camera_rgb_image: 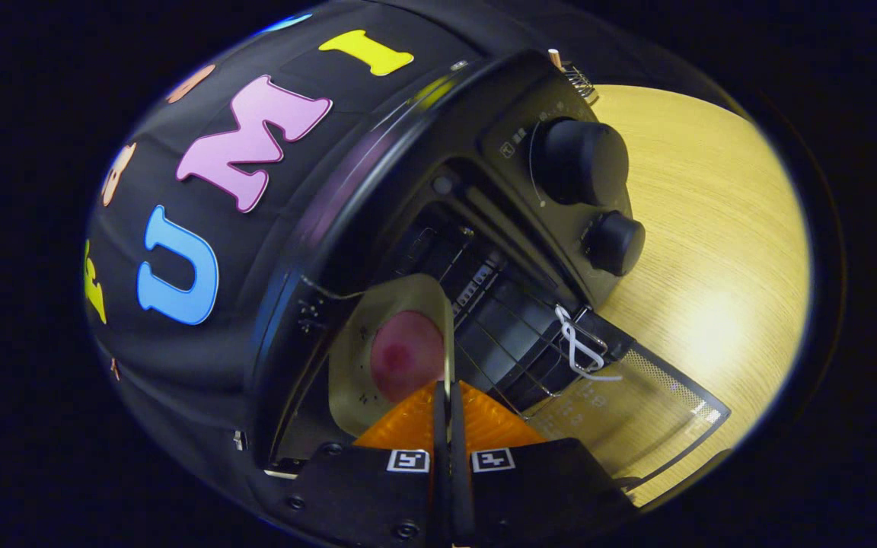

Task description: Open the toaster oven, put the food inside, and close the toaster oven door.

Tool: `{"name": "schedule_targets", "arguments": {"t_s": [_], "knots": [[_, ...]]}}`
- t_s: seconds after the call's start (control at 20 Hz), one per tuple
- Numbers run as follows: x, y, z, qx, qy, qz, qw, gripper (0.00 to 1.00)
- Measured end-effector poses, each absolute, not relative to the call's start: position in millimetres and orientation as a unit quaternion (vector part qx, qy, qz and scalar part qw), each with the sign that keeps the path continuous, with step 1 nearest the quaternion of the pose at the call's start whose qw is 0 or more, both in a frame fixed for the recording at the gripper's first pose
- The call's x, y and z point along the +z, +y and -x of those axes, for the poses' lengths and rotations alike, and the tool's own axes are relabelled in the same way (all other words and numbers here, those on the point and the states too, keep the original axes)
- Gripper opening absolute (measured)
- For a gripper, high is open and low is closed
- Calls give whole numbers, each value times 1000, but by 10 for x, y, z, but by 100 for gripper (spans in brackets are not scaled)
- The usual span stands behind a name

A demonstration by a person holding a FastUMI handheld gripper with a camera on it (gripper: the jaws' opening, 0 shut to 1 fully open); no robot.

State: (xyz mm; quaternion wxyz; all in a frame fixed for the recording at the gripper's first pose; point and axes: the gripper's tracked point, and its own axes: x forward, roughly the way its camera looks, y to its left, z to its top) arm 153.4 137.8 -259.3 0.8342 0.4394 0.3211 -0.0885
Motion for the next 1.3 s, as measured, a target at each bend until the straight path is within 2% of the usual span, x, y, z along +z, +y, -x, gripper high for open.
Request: {"name": "schedule_targets", "arguments": {"t_s": [0.15, 0.25, 0.3, 0.45, 0.5, 0.55, 0.6, 0.8, 1.0, 1.3], "knots": [[-2553, 1441, -1527, -77, 324, -436, 836, 6], [-2535, 1452, -1472, -68, 326, -425, 841, 15], [-2535, 1469, -1464, -64, 325, -422, 844, 34], [-2359, 1518, -1328, -42, 322, -409, 853, 71], [-2400, 1591, -1308, -35, 325, -401, 856, 81], [-2405, 1597, -1239, -32, 329, -391, 859, 86], [-2425, 1583, -1180, -31, 333, -381, 862, 98], [-2358, 1541, -908, -21, 327, -326, 887, 98], [-2243, 1502, -634, 27, 321, -206, 924, 98], [-2338, 1554, -168, 73, 328, -90, 938, 98]]}}
